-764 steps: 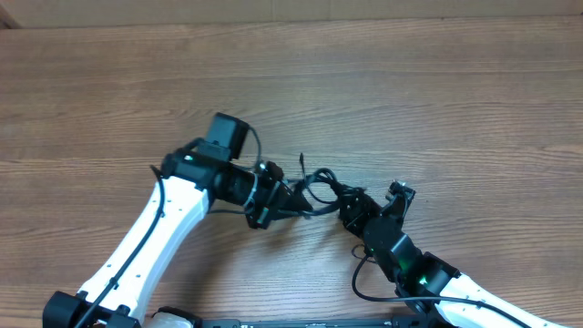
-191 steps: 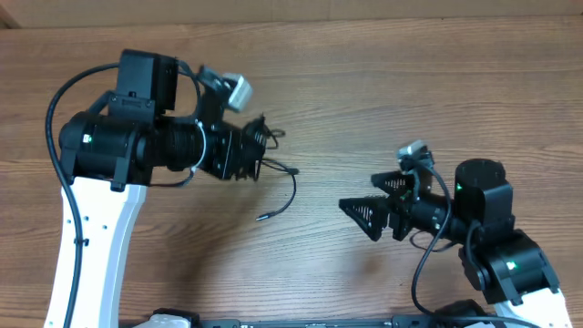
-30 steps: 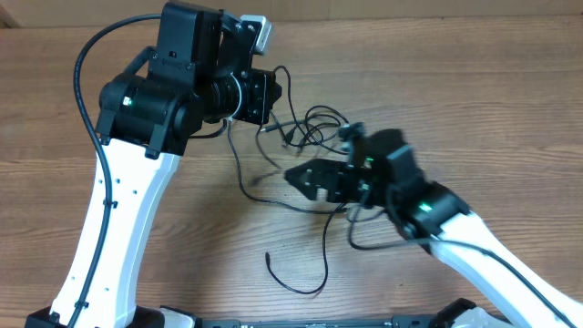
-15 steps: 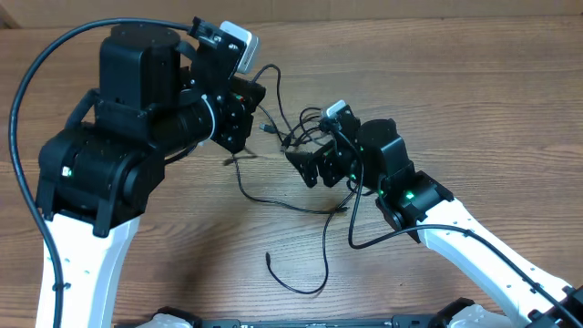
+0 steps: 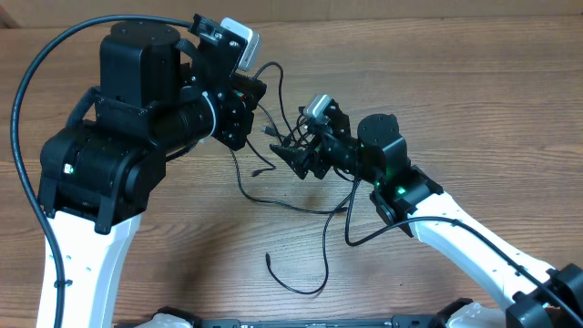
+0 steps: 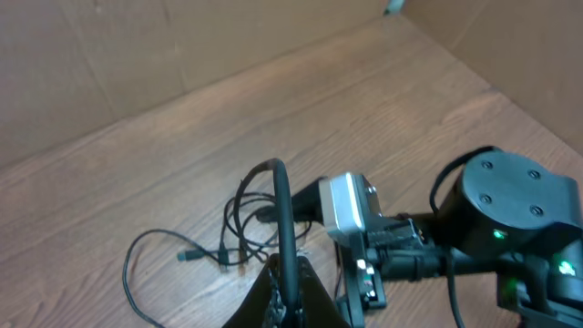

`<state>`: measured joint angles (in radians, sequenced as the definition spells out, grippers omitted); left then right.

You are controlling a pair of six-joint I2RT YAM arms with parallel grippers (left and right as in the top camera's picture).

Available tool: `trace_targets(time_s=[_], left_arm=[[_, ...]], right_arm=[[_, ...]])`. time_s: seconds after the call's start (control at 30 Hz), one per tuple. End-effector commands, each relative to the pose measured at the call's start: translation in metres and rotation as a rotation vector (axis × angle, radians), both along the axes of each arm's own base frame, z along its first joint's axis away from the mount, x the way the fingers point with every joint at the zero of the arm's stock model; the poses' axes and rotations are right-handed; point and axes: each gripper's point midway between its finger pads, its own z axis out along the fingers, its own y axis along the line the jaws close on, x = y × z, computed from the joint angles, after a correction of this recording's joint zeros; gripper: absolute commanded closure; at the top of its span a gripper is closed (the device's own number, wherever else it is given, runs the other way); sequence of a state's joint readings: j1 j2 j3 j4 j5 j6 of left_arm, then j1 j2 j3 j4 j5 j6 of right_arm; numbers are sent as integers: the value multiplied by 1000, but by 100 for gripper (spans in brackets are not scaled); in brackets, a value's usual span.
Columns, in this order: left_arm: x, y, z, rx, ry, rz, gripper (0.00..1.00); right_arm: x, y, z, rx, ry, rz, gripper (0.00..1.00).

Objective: Untangle cables

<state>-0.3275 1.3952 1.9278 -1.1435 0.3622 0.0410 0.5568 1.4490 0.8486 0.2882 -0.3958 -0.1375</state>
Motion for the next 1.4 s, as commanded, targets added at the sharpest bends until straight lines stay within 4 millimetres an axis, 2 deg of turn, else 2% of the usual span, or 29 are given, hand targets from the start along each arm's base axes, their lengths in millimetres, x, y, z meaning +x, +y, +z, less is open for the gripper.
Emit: trace_targets(time_s=[0.0, 0.03, 0.13, 0.27, 0.33, 0.4, 0.5, 0.6, 0.7, 0.73, 0.87, 0.93, 1.03, 1.2, 1.3, 1.33, 1.37], left_arm=[[-6, 0, 2, 49, -39, -44, 96], [-3, 6, -1, 78, -41, -19, 96], [8, 18, 1, 99, -55, 76, 96], [16, 16, 13, 72, -103, 91, 96], [21, 14, 22, 52, -143, 90, 96], [25, 12, 29, 36, -172, 95, 96], [32, 10, 39, 18, -218, 98, 96], [37, 8, 43, -3, -228, 106, 96], [43, 6, 42, -33, -210, 125, 96], [45, 5, 41, -39, -203, 129, 96], [50, 3, 41, -71, -188, 148, 96], [53, 2, 43, -94, -182, 160, 96], [51, -2, 44, -123, -167, 157, 96], [38, -20, 44, -160, -138, 60, 96], [33, -24, 41, -168, -113, 28, 96], [32, -25, 40, -168, -108, 24, 96], [32, -24, 39, -166, -105, 25, 96]], right_arm=[[11, -4, -14, -32, 3, -31, 5], [17, -12, -14, -35, 12, -62, 0], [20, -25, -5, 22, 66, -92, 0], [-10, -16, 12, 70, 86, 88, 0], [-35, -5, 16, 100, 115, 244, 0], [-47, -1, 16, 111, 135, 308, 0], [-50, -1, 18, 143, 200, 305, 0], [-37, -4, 18, 129, 176, 218, 0], [2, -20, 10, 57, 106, -72, 0], [9, -22, 9, 28, 70, -130, 0], [2, -8, 9, -34, -11, -157, 1], [3, -5, 8, -56, -32, -223, 0], [13, -11, 9, -79, -75, -363, 1], [29, -8, 9, -36, -111, -388, 0], [38, -3, -1, -21, -112, -354, 0], [39, -1, -4, -32, -118, -334, 6], [40, -1, -8, -44, -118, -324, 18]])
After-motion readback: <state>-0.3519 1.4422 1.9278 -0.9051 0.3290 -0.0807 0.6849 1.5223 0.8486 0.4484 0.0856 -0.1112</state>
